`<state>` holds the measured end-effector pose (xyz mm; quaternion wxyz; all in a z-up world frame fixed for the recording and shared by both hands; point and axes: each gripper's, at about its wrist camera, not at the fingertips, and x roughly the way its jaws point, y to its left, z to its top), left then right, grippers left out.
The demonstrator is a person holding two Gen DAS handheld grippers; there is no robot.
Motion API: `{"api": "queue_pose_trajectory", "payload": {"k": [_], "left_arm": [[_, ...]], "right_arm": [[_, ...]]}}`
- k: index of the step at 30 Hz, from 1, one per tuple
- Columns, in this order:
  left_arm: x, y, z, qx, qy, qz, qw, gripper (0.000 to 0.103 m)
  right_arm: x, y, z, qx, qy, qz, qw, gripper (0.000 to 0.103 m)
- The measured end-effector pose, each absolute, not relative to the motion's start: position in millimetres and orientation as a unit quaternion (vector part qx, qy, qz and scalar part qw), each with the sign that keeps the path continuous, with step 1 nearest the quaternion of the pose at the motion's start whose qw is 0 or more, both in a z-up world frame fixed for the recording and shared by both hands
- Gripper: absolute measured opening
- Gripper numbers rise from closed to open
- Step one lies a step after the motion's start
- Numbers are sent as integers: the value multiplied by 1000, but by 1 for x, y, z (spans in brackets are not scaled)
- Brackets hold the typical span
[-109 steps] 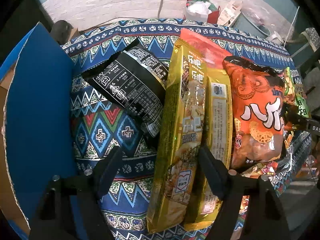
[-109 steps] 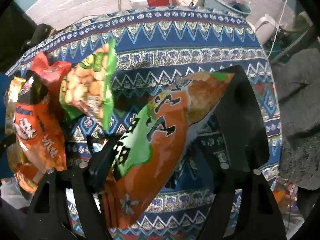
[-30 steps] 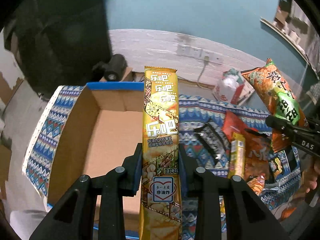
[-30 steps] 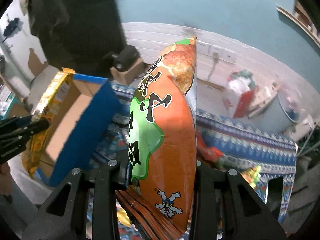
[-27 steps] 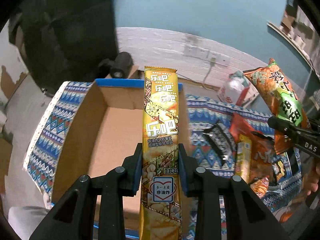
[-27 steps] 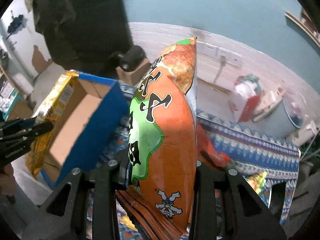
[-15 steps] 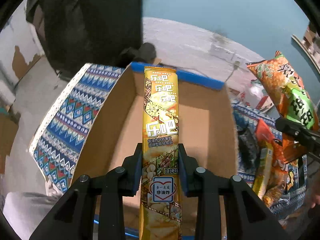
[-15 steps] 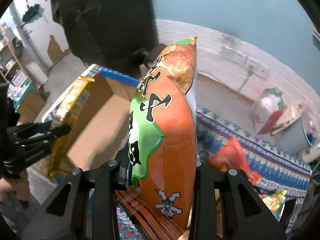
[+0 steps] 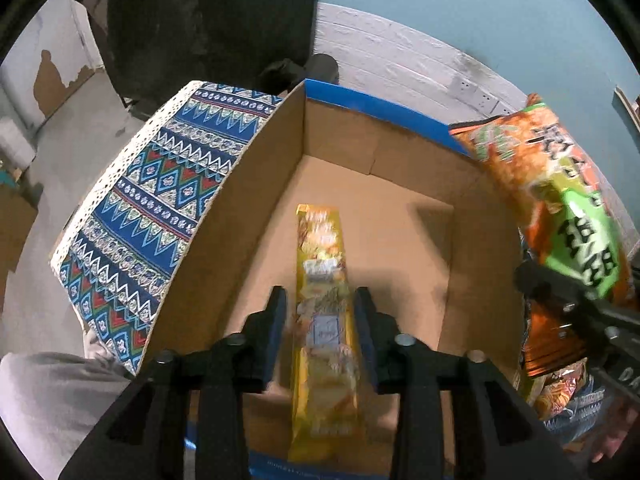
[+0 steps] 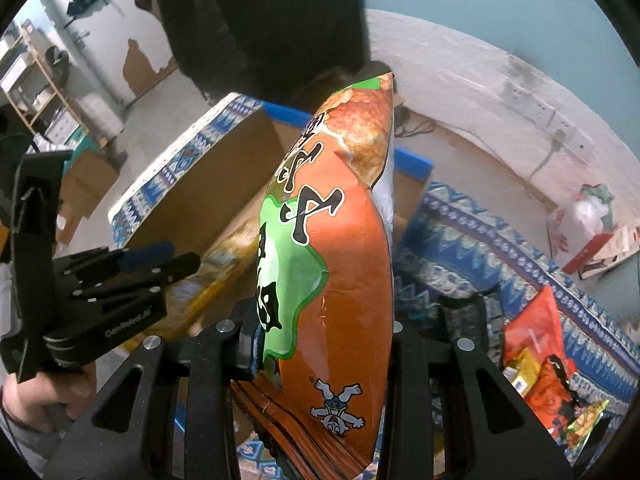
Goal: Organize snacks
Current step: 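Carry the yellow pack into the box and release it with the left tool, then lower the orange chip bag into the box and open the right tool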
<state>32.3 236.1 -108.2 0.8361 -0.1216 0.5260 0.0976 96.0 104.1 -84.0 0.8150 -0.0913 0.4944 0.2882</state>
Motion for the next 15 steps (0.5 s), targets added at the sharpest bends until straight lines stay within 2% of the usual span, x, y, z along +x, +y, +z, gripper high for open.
{"api": "queue_pose_trajectory", "payload": {"k": [1,4,7,15], "left_arm": [[31,236,-106,-121,524,100,837,48],[28,239,-99,-119,518,106,840,51],[23,241,-92,-116,512,113,843,59],[18,241,-81,-113,502,114,850,65]], "right_arm": [[96,107,-86,-94,497,291,813,32],[96,116,-93,-100,502,294,807,32],[98,124,-99,-104,508,299,801,32],[102,132,-115,-107,526,302,788,36]]}}
